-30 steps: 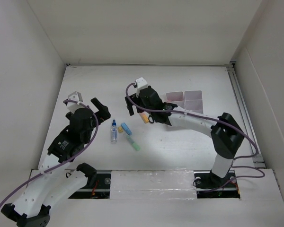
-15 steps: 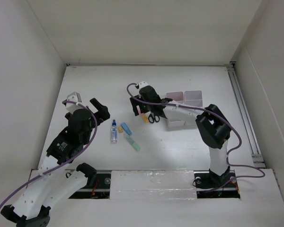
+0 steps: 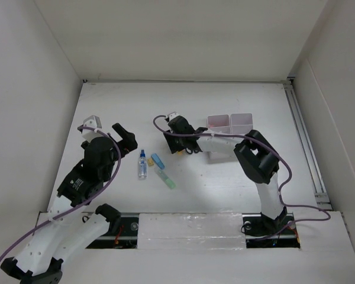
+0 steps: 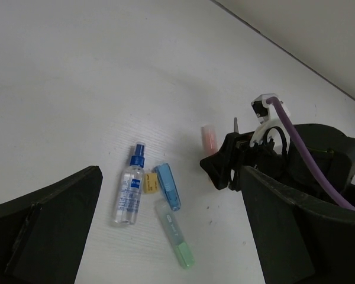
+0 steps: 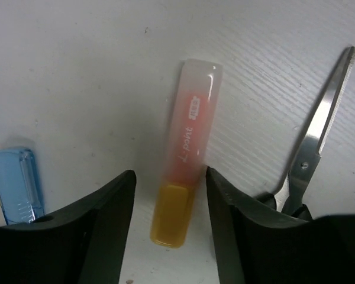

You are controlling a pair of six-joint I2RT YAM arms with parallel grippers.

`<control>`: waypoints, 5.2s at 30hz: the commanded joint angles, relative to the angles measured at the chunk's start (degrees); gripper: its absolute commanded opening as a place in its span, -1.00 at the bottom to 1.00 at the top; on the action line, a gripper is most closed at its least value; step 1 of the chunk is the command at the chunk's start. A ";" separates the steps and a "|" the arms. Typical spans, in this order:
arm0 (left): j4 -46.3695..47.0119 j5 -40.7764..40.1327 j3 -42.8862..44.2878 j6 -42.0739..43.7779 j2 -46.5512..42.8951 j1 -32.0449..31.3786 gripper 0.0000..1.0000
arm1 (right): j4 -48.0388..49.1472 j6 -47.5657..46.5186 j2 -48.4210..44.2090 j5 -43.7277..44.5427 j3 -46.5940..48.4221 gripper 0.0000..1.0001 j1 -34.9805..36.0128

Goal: Sort the stationery into containers
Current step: Pick up the pen from the center of the board, then place the pen in the storage box.

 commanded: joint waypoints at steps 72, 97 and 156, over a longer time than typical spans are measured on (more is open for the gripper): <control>2.90 1.62 0.61 2.22 -1.29 -0.07 1.00 | -23.37 -59.02 -17.22 -74.46 7.06 -1.00 -50.26; 4.04 3.82 0.08 2.75 -0.23 -0.07 1.00 | -23.59 -59.67 -11.93 -71.56 7.10 -1.00 -51.31; 5.10 5.93 0.08 4.33 -0.23 -0.07 1.00 | -18.92 -57.20 -15.71 -73.05 3.05 -1.00 -51.75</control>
